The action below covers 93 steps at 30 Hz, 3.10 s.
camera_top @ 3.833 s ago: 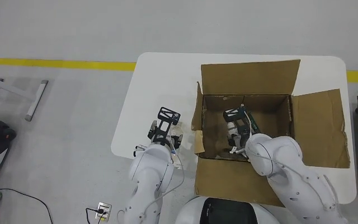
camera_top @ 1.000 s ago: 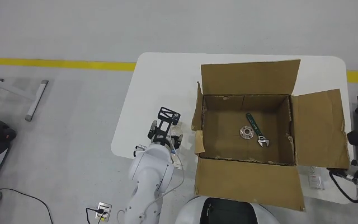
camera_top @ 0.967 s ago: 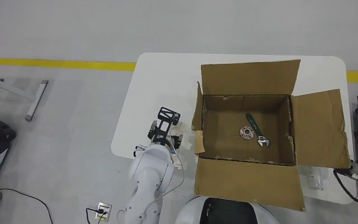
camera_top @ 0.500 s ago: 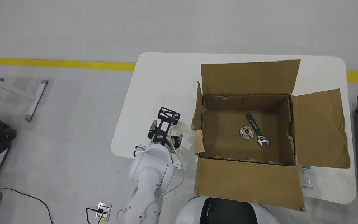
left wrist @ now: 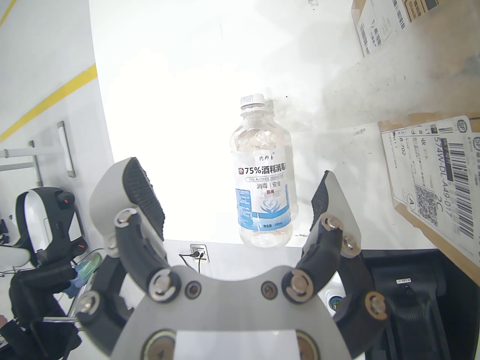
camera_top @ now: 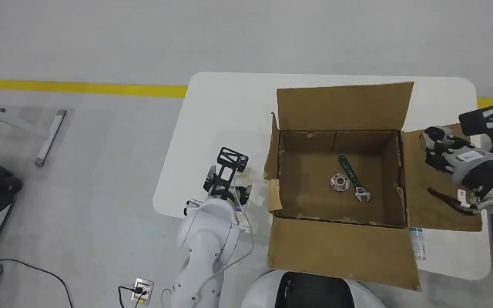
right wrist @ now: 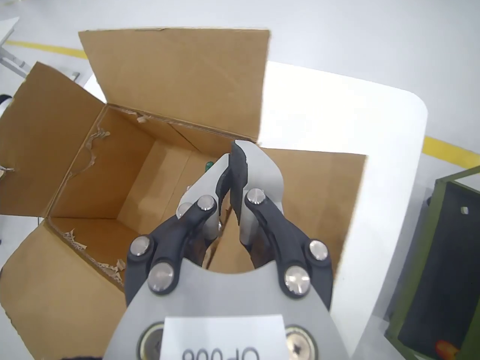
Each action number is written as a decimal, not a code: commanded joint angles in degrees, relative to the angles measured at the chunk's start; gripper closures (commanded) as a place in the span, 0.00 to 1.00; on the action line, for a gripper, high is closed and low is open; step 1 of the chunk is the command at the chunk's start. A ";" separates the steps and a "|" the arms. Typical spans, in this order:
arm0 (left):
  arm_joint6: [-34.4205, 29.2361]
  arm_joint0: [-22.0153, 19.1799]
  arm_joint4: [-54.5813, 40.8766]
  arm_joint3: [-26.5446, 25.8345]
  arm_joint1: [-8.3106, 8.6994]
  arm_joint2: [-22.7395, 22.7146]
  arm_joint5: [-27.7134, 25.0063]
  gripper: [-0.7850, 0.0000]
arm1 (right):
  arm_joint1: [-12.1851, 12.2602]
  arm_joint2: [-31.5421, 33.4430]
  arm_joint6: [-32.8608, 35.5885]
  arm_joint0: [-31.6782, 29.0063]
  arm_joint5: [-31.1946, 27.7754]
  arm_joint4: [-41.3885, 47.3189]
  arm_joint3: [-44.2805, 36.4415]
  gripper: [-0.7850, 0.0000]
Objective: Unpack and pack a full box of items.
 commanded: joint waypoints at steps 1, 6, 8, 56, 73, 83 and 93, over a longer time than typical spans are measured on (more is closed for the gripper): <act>0.00 0.00 0.00 0.00 0.00 0.00 0.00 0.00 | 0.16 -5.69 2.59 1.91 1.73 -3.83 0.00 1.00; 0.00 0.00 0.00 0.00 0.00 0.00 0.00 0.00 | 0.37 -19.02 14.22 6.29 7.71 -18.20 0.00 1.00; 0.00 0.00 0.00 0.00 0.00 0.00 0.00 0.00 | 0.28 -24.33 19.95 7.82 10.30 -24.63 0.00 1.00; 0.00 0.00 0.00 0.00 0.00 0.00 0.00 0.00 | -3.96 -43.75 27.00 28.04 16.00 -36.18 37.09 0.52; 0.00 0.00 0.00 0.00 0.00 0.00 0.00 0.00 | -4.52 -44.98 27.00 27.60 14.18 -32.54 36.37 0.76; 0.00 0.00 0.00 0.00 0.00 0.00 0.00 0.00 | -4.45 -45.09 27.00 26.50 14.93 -38.08 31.72 0.60; 0.00 0.00 0.00 0.00 0.00 0.00 0.00 0.00 | -5.13 -44.34 27.00 26.54 15.50 -40.51 35.07 0.53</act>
